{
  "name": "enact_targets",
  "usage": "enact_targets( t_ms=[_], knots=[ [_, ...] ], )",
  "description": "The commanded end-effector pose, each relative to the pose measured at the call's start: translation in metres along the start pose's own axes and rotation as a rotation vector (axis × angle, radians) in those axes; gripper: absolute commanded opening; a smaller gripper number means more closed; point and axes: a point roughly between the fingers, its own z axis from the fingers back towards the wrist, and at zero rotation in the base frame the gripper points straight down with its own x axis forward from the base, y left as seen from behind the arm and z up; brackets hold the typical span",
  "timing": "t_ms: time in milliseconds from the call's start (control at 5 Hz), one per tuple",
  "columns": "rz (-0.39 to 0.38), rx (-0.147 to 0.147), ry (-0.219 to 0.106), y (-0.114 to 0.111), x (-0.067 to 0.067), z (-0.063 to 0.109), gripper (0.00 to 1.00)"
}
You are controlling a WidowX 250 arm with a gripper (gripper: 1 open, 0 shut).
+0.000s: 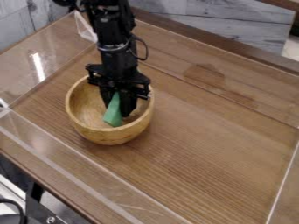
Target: Remove the green block from inside the brown bowl and put it on the table
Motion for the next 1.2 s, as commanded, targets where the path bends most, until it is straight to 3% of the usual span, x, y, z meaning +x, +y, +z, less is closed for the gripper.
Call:
enact_targets(
  t_ms=[0,400,1000],
  knots=[
    [-0.01,0.007,-0.051,-0.007,0.008,0.026,0.0],
    [-0.028,-0.022,-0.041,-0.028,0.008,0.043,0.0],
    [-0.128,-0.059,-0.068,-0.072,0.013,0.047,0.0]
  ],
)
